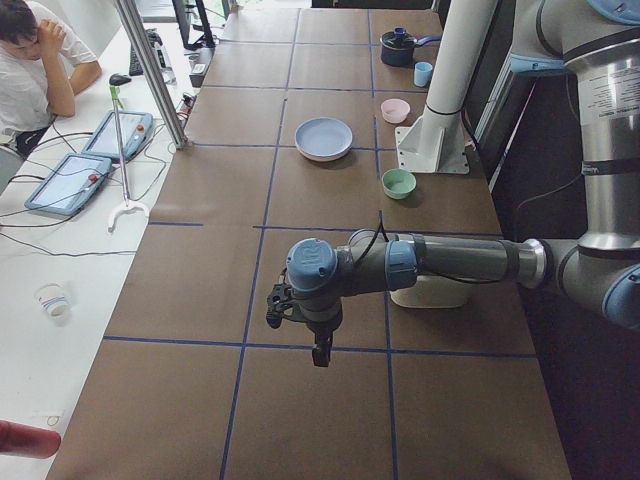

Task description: Stack three plates with pink and blue

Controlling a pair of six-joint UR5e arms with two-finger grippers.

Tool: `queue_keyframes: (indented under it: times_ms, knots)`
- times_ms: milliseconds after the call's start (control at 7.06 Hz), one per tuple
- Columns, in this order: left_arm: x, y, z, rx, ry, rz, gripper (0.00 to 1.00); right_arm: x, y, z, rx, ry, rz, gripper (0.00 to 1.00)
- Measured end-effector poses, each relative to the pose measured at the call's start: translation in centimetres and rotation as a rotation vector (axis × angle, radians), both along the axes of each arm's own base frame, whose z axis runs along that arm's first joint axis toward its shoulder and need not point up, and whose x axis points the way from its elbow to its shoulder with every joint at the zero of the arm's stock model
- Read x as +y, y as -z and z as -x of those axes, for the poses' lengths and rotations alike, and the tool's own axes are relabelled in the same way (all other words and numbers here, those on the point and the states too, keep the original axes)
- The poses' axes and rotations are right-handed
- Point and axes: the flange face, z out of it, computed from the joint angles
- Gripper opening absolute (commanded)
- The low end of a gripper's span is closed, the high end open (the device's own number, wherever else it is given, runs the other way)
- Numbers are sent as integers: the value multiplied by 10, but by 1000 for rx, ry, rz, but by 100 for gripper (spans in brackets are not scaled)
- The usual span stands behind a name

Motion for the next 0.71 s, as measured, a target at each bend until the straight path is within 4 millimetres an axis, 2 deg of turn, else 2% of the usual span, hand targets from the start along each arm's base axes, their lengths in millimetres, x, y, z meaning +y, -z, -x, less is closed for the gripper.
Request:
queue_keyframes:
  times_ms: [708]
  knots:
    - [4,-2,0,2,-1,1,100,1,-1,0,0,0,2,100]
